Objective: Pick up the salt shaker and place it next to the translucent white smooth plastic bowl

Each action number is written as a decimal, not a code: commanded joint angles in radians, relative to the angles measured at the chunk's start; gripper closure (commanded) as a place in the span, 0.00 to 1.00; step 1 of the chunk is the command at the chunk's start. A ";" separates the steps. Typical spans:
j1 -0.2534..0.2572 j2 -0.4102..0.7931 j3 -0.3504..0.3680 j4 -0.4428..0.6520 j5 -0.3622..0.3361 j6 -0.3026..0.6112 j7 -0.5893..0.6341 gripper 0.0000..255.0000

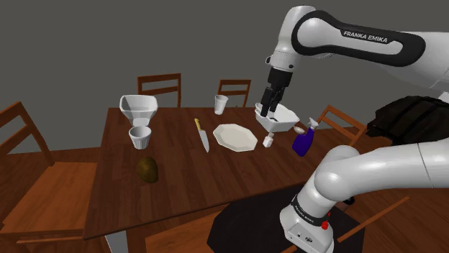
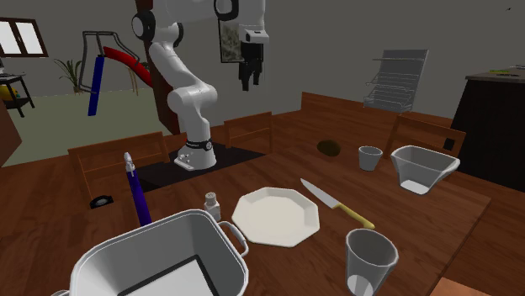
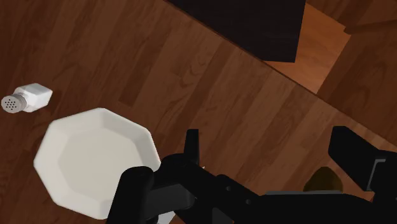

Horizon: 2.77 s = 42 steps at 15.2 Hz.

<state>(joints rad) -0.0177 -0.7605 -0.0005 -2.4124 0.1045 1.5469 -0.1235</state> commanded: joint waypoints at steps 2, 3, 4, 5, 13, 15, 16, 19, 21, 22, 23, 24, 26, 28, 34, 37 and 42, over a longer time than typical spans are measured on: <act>-0.008 -0.008 -0.014 -0.027 -0.015 0.025 -0.019 0.00; -0.017 -0.014 -0.029 -0.052 -0.030 0.050 -0.037 0.00; -0.026 -0.019 -0.044 -0.077 -0.045 0.076 -0.056 0.00; -0.036 -0.023 -0.060 -0.100 -0.060 0.102 -0.075 0.00; -0.121 0.010 -0.199 -0.244 -0.182 0.338 -0.224 0.00; -0.141 0.037 -0.237 -0.267 -0.210 0.404 -0.262 0.00; -0.151 0.054 -0.258 -0.276 -0.224 0.438 -0.281 0.00; -0.177 0.116 -0.320 -0.294 -0.258 0.544 -0.339 0.00; -0.190 0.166 -0.364 -0.298 -0.275 0.617 -0.380 0.00; -0.195 0.195 -0.386 -0.298 -0.281 0.653 -0.401 0.00; -0.198 0.224 -0.409 -0.296 -0.285 0.690 -0.423 0.00; -0.200 0.256 -0.433 -0.292 -0.287 0.727 -0.446 0.00; -0.198 0.323 -0.481 -0.280 -0.281 0.799 -0.495 0.00; -0.188 0.395 -0.533 -0.262 -0.261 0.870 -0.553 0.00; -0.117 0.614 -0.682 -0.184 -0.086 1.035 -0.777 0.00; -0.095 0.667 -0.694 -0.188 -0.021 1.080 -0.823 0.00; -0.065 0.754 -0.699 -0.186 0.112 1.140 -0.919 0.00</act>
<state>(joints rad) -0.0860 -0.0200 -0.6990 -2.6006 0.1923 2.6789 -1.0242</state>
